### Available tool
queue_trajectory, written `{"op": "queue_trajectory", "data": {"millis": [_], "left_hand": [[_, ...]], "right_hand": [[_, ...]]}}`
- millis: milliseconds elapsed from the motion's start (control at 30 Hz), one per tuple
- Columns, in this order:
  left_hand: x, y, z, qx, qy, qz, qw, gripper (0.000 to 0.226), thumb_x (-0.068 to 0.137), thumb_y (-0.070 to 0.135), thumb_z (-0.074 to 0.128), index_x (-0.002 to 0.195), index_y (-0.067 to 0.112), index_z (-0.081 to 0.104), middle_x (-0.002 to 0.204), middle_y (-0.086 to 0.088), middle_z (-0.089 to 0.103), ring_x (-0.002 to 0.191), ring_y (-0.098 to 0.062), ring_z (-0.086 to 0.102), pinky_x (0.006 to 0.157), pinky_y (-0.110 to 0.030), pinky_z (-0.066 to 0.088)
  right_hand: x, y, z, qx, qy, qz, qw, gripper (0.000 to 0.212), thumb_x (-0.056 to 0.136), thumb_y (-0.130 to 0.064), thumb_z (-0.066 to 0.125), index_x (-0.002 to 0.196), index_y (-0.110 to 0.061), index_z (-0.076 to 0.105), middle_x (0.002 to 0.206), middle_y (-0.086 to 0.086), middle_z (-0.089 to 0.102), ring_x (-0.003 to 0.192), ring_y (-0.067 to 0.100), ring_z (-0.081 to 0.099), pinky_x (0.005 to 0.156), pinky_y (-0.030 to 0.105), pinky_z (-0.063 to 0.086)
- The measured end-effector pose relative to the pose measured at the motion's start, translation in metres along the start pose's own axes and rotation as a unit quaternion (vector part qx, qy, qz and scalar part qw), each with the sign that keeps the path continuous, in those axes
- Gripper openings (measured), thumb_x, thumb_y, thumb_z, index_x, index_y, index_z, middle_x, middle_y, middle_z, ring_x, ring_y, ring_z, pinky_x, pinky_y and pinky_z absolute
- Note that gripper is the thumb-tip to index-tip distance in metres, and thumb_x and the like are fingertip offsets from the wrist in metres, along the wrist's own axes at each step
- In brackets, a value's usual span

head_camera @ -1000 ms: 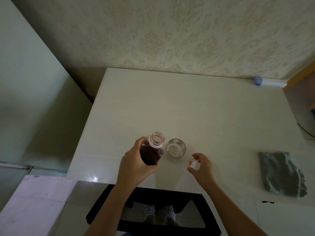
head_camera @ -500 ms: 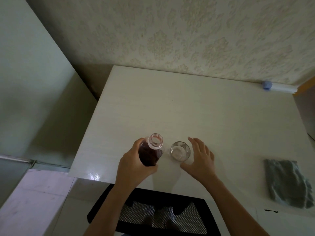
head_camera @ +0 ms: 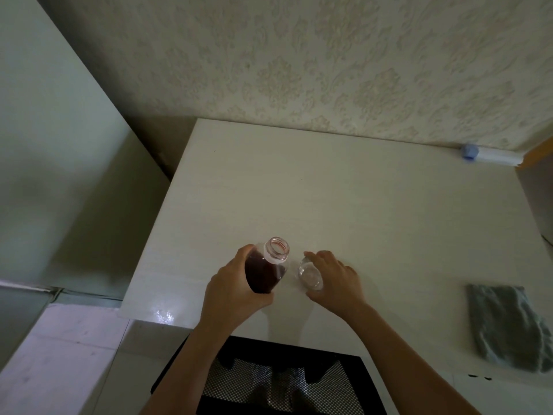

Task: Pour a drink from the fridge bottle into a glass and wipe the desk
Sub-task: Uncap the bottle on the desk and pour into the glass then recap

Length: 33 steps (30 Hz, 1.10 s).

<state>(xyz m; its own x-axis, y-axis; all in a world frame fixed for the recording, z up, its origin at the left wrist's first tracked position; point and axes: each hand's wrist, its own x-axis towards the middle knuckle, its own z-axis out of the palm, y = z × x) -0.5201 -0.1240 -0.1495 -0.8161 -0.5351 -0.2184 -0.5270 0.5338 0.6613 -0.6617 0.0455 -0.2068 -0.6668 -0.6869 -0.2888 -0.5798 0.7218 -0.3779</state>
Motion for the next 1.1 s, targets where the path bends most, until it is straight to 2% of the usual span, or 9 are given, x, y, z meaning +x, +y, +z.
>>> {"op": "queue_trajectory", "data": {"millis": [167, 300, 500, 1100], "left_hand": [[0.007, 0.008, -0.006, 0.068, -0.053, 0.018, 0.996, 0.084, 0.053, 0.038, 0.079, 0.126, 0.037, 0.039, 0.106, 0.012, 0.063, 0.090, -0.013, 0.061, 0.074, -0.027, 0.052], [0.010, 0.018, -0.014, 0.132, -0.090, 0.027, 0.987, 0.086, 0.052, 0.043, 0.076, 0.128, 0.037, 0.037, 0.107, 0.010, 0.064, 0.092, -0.015, 0.061, 0.077, -0.030, 0.053], [0.006, 0.038, -0.028, 0.261, -0.073, 0.052, 0.961, 0.084, 0.054, 0.050, 0.073, 0.129, 0.036, 0.038, 0.097, 0.010, 0.065, 0.083, -0.014, 0.062, 0.069, -0.024, 0.047], [-0.003, 0.056, -0.034, 0.357, -0.108, 0.040, 0.927, 0.073, 0.053, 0.056, 0.072, 0.116, 0.030, 0.047, 0.091, 0.009, 0.063, 0.077, -0.014, 0.060, 0.063, -0.023, 0.042]], "right_hand": [[-0.006, -0.013, -0.018, -0.008, 0.025, 0.018, 0.999, 0.076, 0.063, -0.042, 0.067, 0.133, -0.037, 0.037, 0.124, -0.004, 0.046, 0.107, 0.020, 0.053, 0.085, 0.037, 0.040], [-0.011, -0.023, -0.039, -0.017, 0.058, 0.009, 0.998, 0.077, 0.061, -0.037, 0.068, 0.133, -0.038, 0.037, 0.123, -0.004, 0.045, 0.109, 0.020, 0.049, 0.086, 0.040, 0.039], [-0.015, -0.031, -0.051, -0.048, 0.095, 0.003, 0.994, 0.078, 0.062, -0.031, 0.069, 0.133, -0.038, 0.038, 0.125, -0.004, 0.044, 0.109, 0.022, 0.046, 0.084, 0.040, 0.038], [-0.017, -0.042, -0.054, -0.051, 0.109, 0.008, 0.993, 0.078, 0.063, -0.035, 0.071, 0.133, -0.038, 0.037, 0.123, -0.005, 0.045, 0.108, 0.018, 0.046, 0.082, 0.040, 0.037]]}}
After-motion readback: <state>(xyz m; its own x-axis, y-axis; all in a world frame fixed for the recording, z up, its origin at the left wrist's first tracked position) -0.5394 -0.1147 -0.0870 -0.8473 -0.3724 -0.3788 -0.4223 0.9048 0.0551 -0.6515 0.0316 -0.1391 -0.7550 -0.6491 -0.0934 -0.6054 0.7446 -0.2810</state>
